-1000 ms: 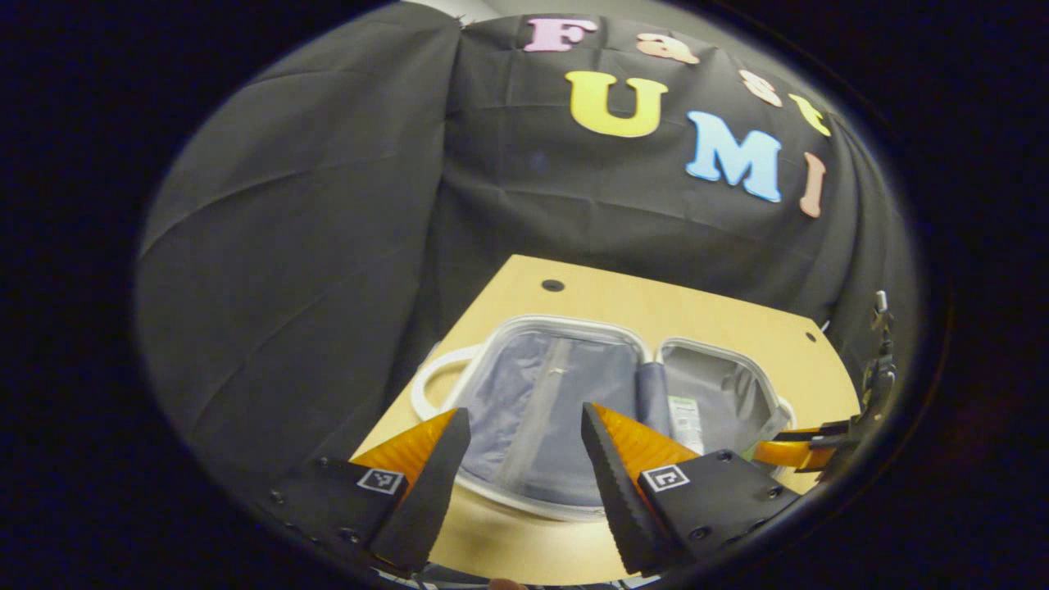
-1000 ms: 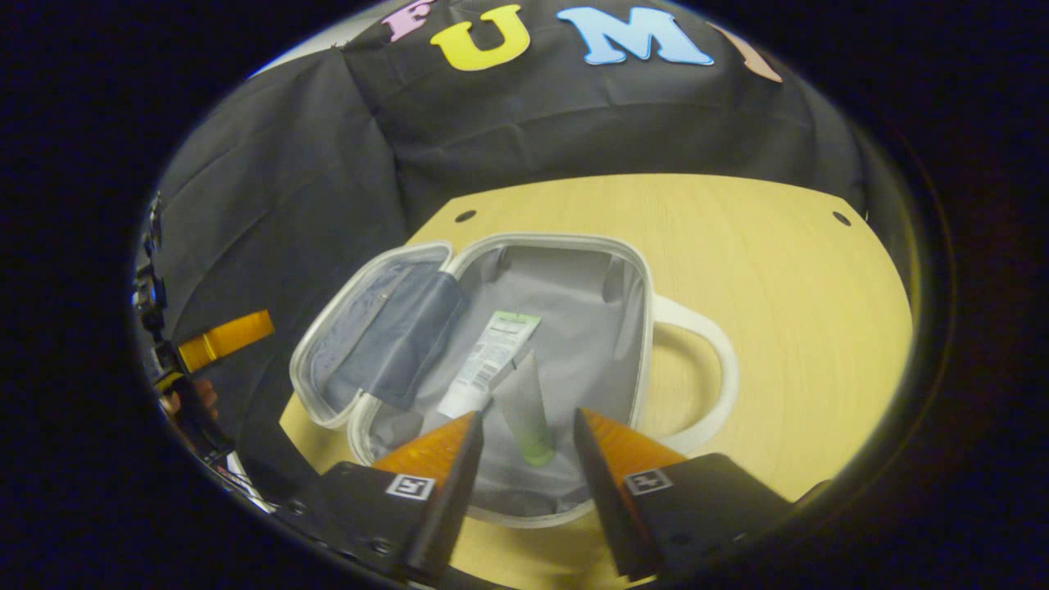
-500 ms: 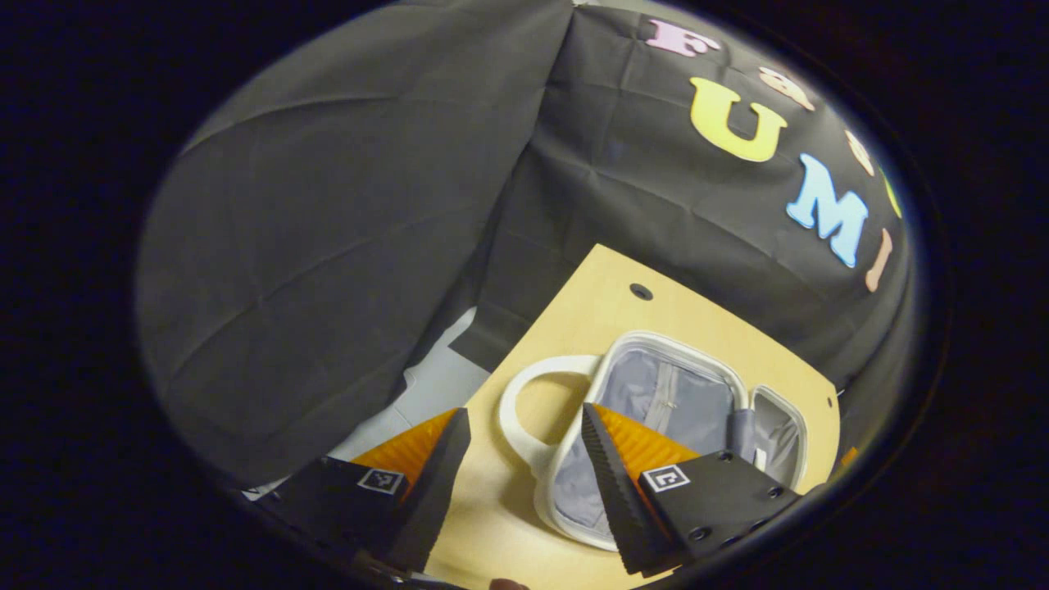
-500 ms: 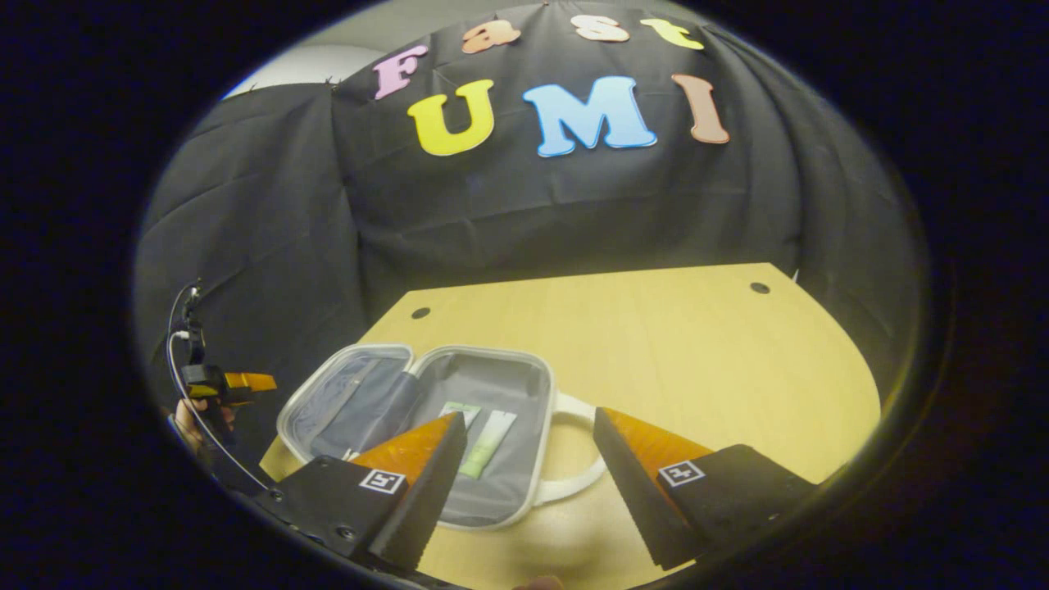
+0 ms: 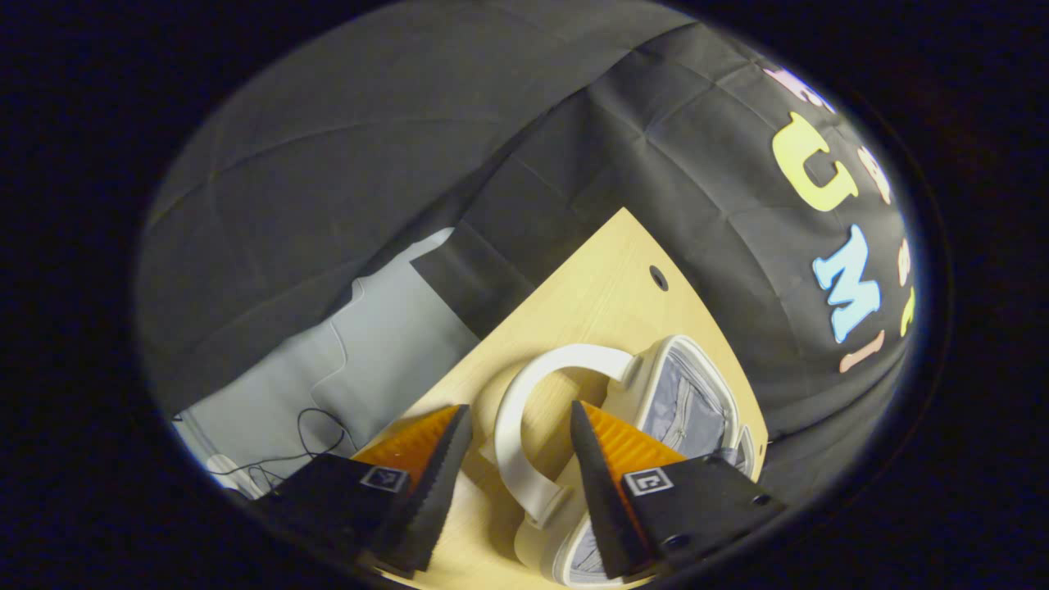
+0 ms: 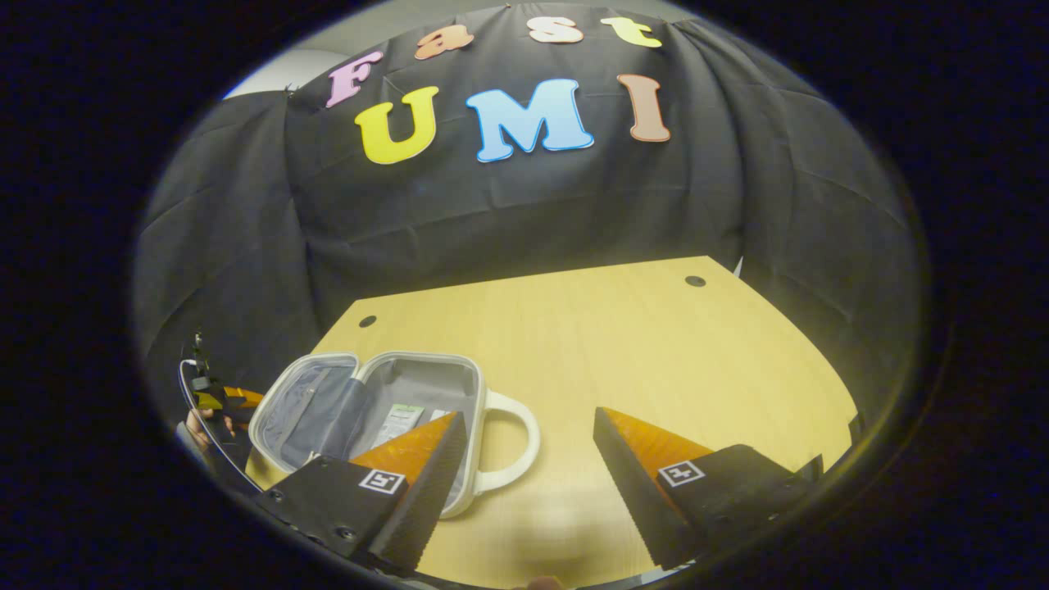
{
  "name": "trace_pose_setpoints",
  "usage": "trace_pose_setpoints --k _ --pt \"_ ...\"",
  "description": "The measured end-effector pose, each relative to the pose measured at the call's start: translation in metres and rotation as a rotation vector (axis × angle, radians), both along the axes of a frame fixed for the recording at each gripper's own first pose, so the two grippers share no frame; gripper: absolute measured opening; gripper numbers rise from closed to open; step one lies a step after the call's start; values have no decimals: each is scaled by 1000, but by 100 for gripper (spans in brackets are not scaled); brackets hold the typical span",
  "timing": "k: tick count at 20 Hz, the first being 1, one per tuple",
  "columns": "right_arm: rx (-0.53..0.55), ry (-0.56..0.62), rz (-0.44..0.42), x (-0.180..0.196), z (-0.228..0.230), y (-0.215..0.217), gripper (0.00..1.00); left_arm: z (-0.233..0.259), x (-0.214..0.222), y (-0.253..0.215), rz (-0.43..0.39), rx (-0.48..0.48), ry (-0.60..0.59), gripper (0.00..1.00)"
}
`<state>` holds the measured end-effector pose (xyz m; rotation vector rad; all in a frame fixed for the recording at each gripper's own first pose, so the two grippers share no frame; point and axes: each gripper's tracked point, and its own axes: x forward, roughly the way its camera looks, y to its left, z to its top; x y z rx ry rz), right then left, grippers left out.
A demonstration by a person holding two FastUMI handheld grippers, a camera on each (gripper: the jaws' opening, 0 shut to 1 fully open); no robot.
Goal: First open the suitcase, pack the skin care products into it, and then close the suitcase.
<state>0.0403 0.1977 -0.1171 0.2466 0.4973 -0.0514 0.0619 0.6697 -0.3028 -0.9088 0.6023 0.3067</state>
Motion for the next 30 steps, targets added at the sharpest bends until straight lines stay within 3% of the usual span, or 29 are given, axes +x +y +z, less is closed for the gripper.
trace_pose_setpoints --k 3,5,7,10,13,17,22,26,30 --pt "-11 -10 -10 -1 5 -8 96 -16 -2 -3 15 -39 27 39" --pt "-13 -23 -16 0 9 -13 96 -3 3 1 61 -55 -14 25" --pt "-13 -40 -18 0 15 -17 96 10 -2 -1 53 -6 -30 13" --pt "-23 -87 -15 5 28 -25 96 58 -8 -9 27 130 -55 12" --pt "-23 -126 18 9 37 -29 96 135 -12 -30 33 206 -143 12" --pt "-90 -172 69 11 44 -46 95 241 -20 -103 -22 317 -285 11" --pt "-113 -220 107 6 53 -65 96 330 -11 -230 -143 469 -435 11" --pt "-96 -241 120 4 54 -89 95 347 -13 -350 -296 520 -503 11" --pt "-94 -234 155 -9 45 -115 95 300 -1 -478 -411 538 -521 11"
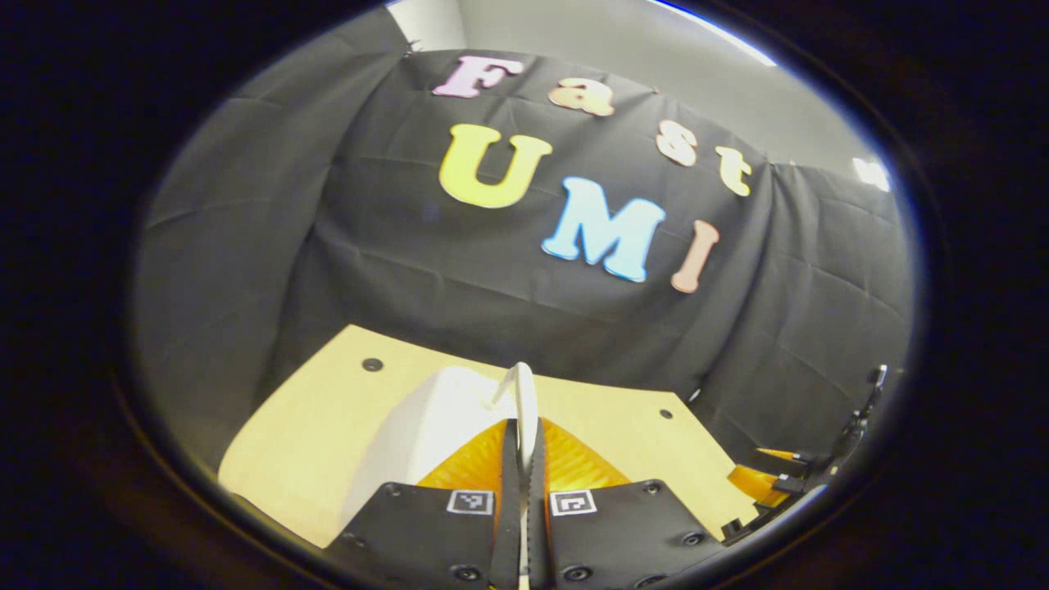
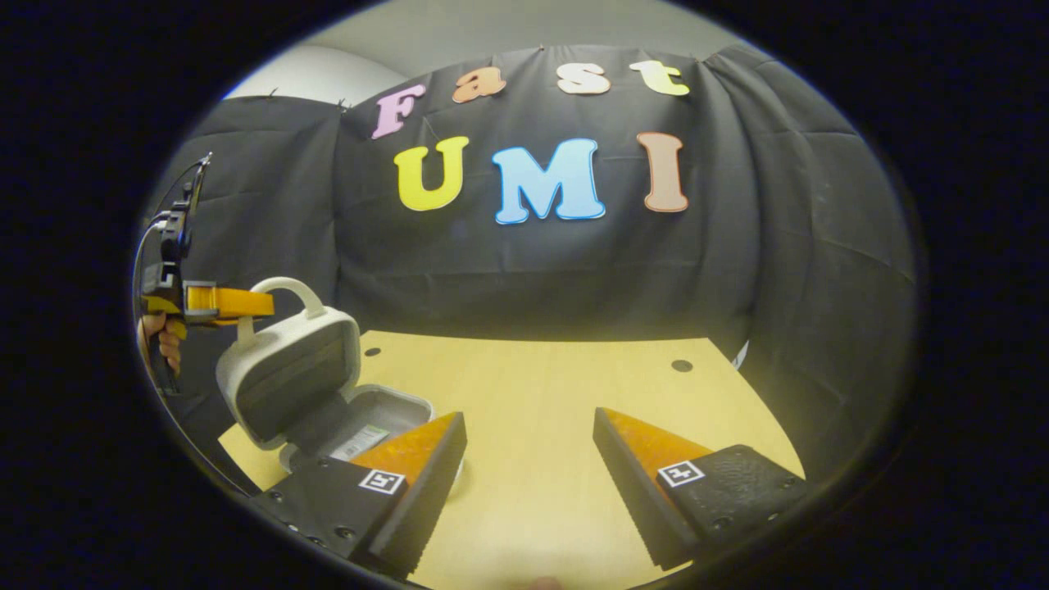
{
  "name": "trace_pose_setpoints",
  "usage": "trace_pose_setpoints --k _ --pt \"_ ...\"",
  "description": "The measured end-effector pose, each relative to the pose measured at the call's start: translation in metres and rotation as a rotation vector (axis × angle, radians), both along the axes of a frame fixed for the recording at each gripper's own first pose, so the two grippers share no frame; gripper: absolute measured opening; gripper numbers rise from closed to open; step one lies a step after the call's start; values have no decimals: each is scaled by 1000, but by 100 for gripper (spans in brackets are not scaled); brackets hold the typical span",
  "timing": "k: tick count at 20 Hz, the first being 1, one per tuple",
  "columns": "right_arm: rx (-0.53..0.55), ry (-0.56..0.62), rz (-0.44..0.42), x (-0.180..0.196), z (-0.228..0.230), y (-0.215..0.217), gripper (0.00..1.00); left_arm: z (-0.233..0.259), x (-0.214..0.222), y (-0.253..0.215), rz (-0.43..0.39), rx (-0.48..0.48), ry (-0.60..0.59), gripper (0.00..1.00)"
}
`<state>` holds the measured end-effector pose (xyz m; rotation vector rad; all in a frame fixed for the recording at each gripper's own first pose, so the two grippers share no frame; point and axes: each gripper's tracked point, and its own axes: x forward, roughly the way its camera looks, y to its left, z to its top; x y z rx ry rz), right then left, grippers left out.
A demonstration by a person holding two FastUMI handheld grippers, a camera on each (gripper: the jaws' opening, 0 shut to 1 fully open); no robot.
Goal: First open the suitcase, pack the skin care products into it, and then close the suitcase.
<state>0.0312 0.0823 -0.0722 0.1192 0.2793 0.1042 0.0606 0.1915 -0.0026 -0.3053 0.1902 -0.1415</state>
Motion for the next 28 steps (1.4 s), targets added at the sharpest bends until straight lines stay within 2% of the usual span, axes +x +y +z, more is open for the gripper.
trace_pose_setpoints --k 4,8,10,11,13,14,15,18,19,20,21,23,24,28 --pt "-35 14 35 -23 -18 -26 95 -75 12 -92 -49 94 31 11" --pt "-39 36 43 -36 -30 -53 95 -151 32 -133 -48 215 131 11" --pt "-31 36 17 -40 -30 -64 95 -181 35 -148 -66 245 169 12" --pt "-29 37 -1 -42 -30 -70 95 -196 36 -152 -75 277 191 17" --pt "-26 48 -34 -42 -32 -75 96 -210 39 -161 -95 333 194 17" --pt "-22 56 -45 -43 -33 -74 95 -207 37 -159 -98 357 187 22" --pt "-13 58 -52 -43 -31 -73 95 -206 38 -162 -110 355 185 22" --pt "-5 52 -74 -38 -24 -71 95 -197 33 -164 -126 292 169 30" --pt "-5 45 -78 -37 -19 -70 95 -188 32 -163 -119 276 146 38" --pt "-5 36 -83 -35 -14 -68 95 -174 28 -162 -108 270 117 38" --pt "-4 26 -86 -34 -8 -66 96 -159 26 -159 -100 264 84 43" --pt "-5 6 -90 -34 3 -62 96 -129 21 -150 -71 254 31 67" --pt "-6 -7 -89 -34 9 -59 96 -111 17 -143 -48 253 -1 74" --pt "-31 -75 -101 -35 33 -51 96 -38 -3 -115 62 259 -146 87"
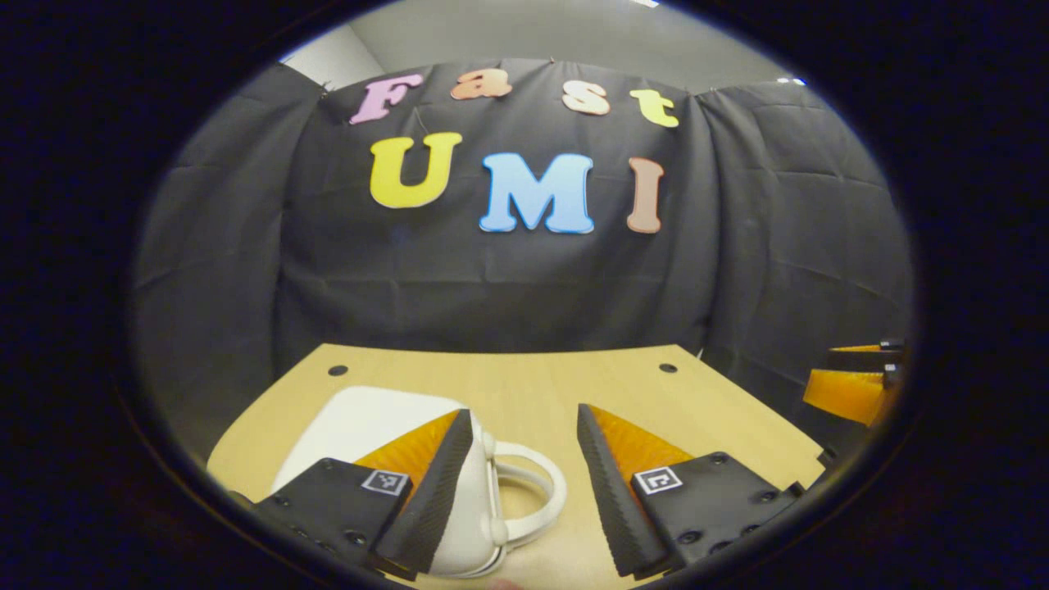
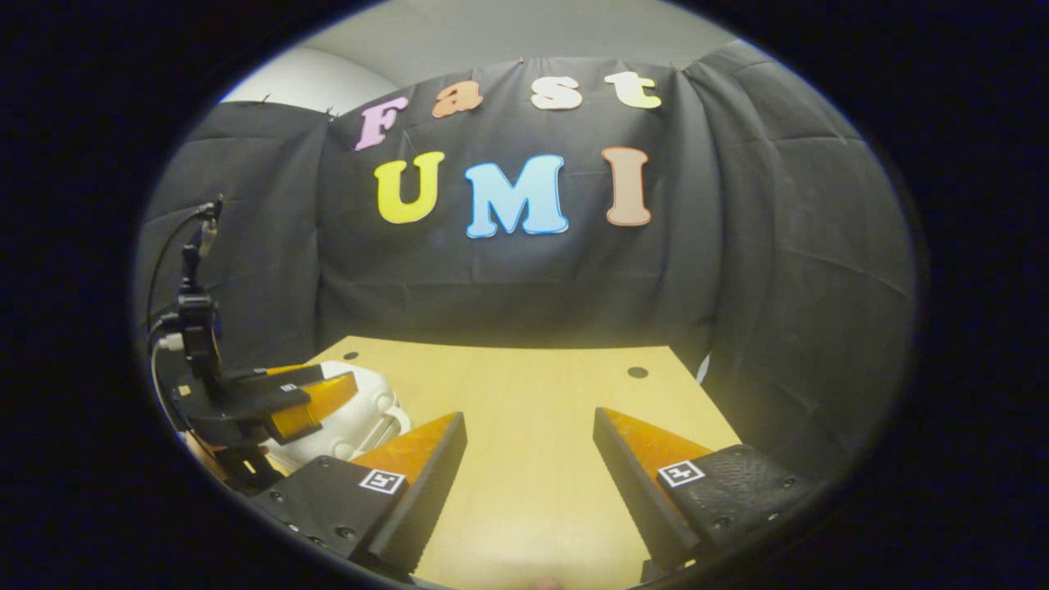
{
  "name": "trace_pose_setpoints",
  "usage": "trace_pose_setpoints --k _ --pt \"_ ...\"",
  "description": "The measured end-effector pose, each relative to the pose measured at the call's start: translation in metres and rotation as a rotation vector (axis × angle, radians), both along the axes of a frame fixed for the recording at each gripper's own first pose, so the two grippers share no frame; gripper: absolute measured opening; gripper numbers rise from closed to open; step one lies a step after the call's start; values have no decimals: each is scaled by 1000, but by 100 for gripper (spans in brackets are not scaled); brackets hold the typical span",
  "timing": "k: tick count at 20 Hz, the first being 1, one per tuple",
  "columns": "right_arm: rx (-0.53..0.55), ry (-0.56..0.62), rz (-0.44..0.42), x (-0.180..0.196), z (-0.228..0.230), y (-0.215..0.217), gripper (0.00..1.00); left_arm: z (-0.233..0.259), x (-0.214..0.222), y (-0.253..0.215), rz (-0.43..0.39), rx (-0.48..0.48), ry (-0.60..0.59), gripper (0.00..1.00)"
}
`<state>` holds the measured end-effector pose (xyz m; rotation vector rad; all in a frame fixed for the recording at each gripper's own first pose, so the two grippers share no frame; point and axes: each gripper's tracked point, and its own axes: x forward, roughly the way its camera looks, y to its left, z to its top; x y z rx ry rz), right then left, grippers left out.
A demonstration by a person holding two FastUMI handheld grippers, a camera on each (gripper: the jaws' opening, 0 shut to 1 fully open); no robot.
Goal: First open the suitcase, pack the skin care products into it, and then close the suitcase.
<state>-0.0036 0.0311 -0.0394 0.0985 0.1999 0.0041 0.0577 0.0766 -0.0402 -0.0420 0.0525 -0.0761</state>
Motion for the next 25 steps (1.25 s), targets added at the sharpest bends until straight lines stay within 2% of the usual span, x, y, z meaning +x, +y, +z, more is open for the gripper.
trace_pose_setpoints --k 1,3,5,6,7,8,11,12,13,15,19,22,24,25 --pt "-5 -24 -9 0 7 1 96 19 -5 8 25 14 -49 88" --pt "-31 -47 -39 -2 12 0 95 42 -15 19 68 63 -113 99" --pt "-27 -57 -46 -7 15 4 95 45 -23 18 74 87 -122 100" --pt "-20 -68 -47 -8 17 5 90 48 -27 14 64 82 -124 100" --pt "-17 -80 -50 -8 20 4 91 49 -31 12 59 76 -123 100" --pt "-17 -87 -52 -7 21 3 96 50 -34 10 59 75 -124 100" --pt "-3 -108 -64 -9 25 -10 97 51 -40 8 77 88 -123 100" --pt "6 -118 -71 -11 26 -17 94 55 -42 3 81 91 -127 100" --pt "14 -122 -77 -14 27 -26 97 57 -43 -3 92 93 -130 100" --pt "28 -137 -81 -18 27 -47 97 66 -46 -20 112 82 -154 100" --pt "52 -182 -69 -31 30 -103 97 80 -50 -81 144 19 -209 100" --pt "73 -214 -54 -46 21 -156 97 84 -56 -158 137 -59 -260 100" --pt "87 -272 -49 -56 18 -198 97 65 -58 -209 136 -82 -260 100" --pt "87 -288 -55 -59 11 -221 93 52 -59 -234 140 -94 -252 98"
